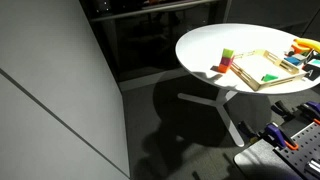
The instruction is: Remove the green block from the wooden tray and stack it on top of the light green block
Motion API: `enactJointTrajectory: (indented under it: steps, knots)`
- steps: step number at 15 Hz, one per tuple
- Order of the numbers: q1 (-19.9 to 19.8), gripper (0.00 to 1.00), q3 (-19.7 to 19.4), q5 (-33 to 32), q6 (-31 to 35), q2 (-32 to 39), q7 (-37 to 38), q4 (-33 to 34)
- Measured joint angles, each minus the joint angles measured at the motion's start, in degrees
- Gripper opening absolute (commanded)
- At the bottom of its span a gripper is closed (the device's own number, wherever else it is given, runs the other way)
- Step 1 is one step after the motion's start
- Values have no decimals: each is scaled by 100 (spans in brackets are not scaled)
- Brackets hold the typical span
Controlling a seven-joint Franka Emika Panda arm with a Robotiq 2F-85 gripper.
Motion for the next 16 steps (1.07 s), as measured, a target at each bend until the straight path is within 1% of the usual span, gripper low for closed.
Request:
enactJointTrajectory:
  steps: [4,7,16]
  knots:
    - [1,100,0,0,0,-2,2,-2]
    - [-2,100,-30,0,0,132,5,-16]
    - [-12,100,-312,21,0,1073,-34,-46]
